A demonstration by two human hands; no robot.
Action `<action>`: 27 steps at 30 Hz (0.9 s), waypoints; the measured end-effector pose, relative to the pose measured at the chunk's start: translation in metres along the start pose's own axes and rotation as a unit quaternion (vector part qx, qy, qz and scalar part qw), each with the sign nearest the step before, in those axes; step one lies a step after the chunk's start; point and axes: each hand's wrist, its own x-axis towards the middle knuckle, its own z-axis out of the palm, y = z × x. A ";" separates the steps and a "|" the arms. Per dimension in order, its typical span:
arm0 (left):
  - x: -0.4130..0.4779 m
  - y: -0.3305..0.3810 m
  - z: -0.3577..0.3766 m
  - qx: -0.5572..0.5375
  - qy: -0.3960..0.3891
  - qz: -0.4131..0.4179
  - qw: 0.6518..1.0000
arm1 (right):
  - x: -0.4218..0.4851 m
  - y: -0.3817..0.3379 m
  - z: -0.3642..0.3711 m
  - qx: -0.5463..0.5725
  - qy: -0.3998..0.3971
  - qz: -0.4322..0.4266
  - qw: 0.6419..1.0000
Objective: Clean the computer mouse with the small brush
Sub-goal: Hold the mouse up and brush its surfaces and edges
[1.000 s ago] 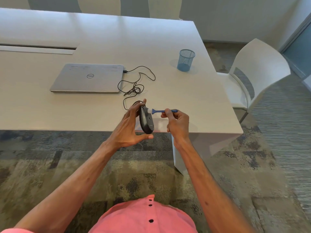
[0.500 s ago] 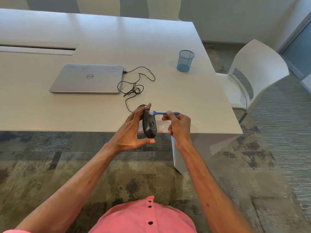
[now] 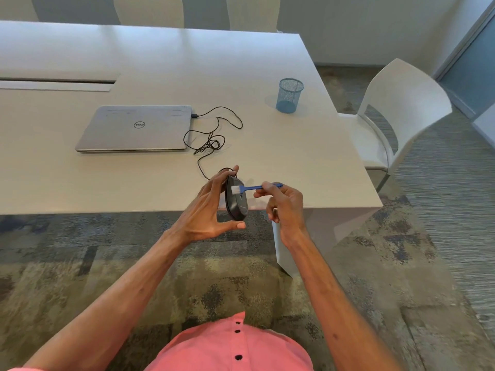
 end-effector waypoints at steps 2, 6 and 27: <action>0.000 0.001 0.000 -0.003 0.003 0.004 1.000 | -0.003 0.004 0.001 -0.013 0.010 0.002 1.000; -0.002 0.001 -0.001 -0.012 0.011 0.007 1.000 | -0.004 0.012 -0.007 -0.052 0.076 0.032 0.995; -0.001 -0.013 -0.004 -0.007 0.024 0.016 1.000 | -0.012 0.010 -0.015 -0.076 0.095 0.027 0.992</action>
